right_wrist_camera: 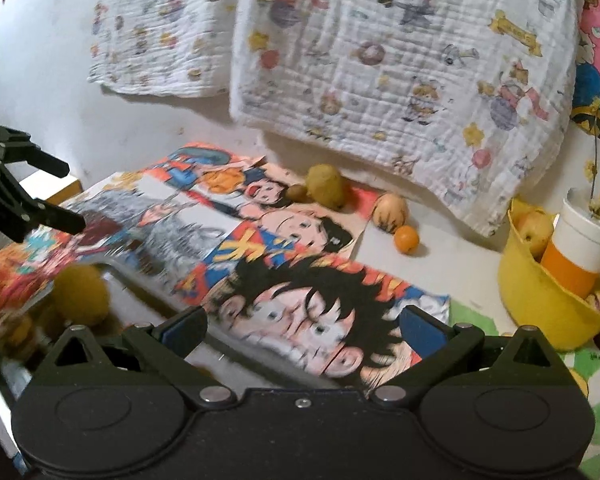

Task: Organize fruits
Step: 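Move both tools back toward the remaining fruits by the cloth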

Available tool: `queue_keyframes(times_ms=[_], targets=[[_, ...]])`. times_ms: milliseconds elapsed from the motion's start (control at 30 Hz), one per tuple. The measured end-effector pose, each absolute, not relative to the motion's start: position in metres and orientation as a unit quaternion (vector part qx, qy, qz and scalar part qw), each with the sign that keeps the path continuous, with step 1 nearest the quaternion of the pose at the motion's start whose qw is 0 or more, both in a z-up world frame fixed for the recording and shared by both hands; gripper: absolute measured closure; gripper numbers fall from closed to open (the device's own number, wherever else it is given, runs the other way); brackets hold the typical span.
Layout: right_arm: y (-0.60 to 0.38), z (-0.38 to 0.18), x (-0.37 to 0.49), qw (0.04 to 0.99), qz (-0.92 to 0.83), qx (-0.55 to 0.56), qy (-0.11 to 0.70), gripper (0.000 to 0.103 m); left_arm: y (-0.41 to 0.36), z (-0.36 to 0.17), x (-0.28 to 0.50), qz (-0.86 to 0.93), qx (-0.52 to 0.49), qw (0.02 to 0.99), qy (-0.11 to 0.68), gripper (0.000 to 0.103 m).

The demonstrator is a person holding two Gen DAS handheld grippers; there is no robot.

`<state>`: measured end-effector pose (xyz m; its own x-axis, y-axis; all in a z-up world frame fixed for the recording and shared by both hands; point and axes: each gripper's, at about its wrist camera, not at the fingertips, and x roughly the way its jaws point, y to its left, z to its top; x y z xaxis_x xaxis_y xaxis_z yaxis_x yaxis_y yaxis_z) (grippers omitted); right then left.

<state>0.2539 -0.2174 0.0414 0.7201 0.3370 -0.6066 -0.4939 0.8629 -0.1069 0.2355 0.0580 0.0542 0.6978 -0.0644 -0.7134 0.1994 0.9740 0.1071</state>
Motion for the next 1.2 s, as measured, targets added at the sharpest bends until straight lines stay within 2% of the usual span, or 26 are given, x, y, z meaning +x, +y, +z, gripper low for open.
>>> queue_keyframes(times_ms=[400, 800, 933, 1200], targets=[[-0.220, 0.054, 0.335, 0.926, 0.226, -0.122, 0.276, 0.001, 0.037, 0.034, 0.330, -0.106, 0.093, 0.921, 0.362, 0.001], [-0.210, 0.028, 0.417, 0.927, 0.207, -0.134, 0.281, 0.001, 0.020, 0.000, 0.402, -0.121, 0.112, 0.934, 0.316, 0.001], [-0.209, 0.015, 0.446, 0.928, 0.194, -0.129, 0.291, 0.004, 0.020, -0.011, 0.419, -0.121, 0.106, 0.937, 0.311, 0.001], [-0.199, -0.011, 0.485, 0.922, 0.180, -0.142, 0.312, 0.015, 0.018, -0.024, 0.442, -0.135, 0.105, 0.936, 0.309, 0.011]])
